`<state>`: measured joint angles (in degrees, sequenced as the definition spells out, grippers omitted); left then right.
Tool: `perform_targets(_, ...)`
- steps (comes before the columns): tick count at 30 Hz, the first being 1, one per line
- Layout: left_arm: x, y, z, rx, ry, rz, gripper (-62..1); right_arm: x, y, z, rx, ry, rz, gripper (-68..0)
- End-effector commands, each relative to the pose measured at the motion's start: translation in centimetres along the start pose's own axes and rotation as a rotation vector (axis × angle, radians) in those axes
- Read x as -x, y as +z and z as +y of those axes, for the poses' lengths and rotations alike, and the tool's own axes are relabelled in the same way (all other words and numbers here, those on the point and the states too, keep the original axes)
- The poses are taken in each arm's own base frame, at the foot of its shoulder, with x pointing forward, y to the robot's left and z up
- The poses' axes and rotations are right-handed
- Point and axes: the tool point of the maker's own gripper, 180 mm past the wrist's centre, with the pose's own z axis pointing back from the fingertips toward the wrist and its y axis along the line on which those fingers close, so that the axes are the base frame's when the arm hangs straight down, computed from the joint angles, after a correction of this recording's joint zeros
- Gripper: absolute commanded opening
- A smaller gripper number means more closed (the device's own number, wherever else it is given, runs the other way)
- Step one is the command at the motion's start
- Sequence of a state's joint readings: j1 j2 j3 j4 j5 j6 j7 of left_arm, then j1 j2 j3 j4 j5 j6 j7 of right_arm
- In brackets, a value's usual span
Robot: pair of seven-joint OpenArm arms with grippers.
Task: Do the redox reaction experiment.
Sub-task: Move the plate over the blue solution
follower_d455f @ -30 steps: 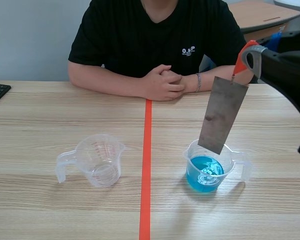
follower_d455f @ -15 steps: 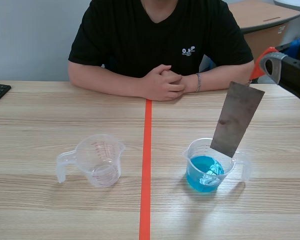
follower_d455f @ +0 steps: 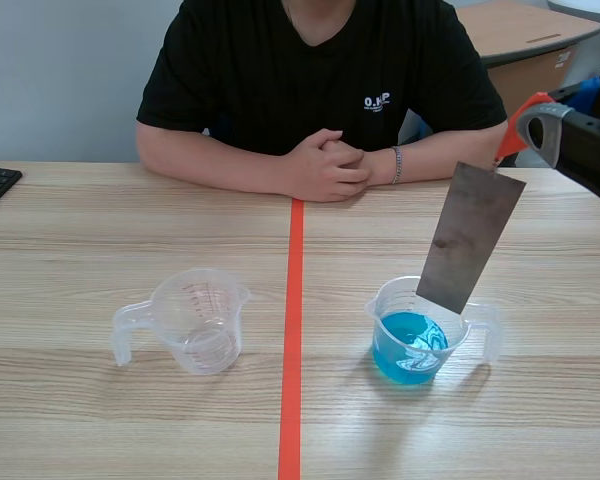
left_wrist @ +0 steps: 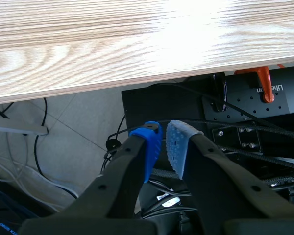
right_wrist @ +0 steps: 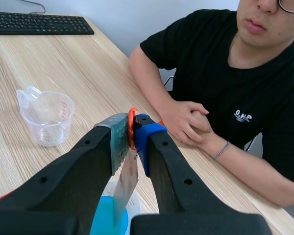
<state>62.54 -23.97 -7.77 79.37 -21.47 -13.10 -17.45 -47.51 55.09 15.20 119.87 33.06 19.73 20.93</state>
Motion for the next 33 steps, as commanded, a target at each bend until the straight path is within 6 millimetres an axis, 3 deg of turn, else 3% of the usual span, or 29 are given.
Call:
perform_targets(1, -0.5, 0.0, -0.4, 0.007, 0.008, -0.020, -56.0, -1.1, -0.3, 0.2, -0.024, 0.000, -0.046, -66.0)
perform_targets(19, -1.2, -0.1, 0.2, 0.028, -0.034, -0.030, -56.8, -1.9, -0.6, 0.9, -0.095, 0.047, -0.066, -66.0)
perform_targets(26, -5.7, -0.7, -0.1, 0.126, -0.166, -0.117, -56.8, -2.0, -0.6, 0.9, -0.096, 0.047, -0.073, -66.0)
perform_targets(33, -12.1, -1.6, -2.4, 0.306, -0.344, -0.239, -56.8, -2.0, -0.6, 0.9, -0.096, 0.047, -0.072, -66.0)
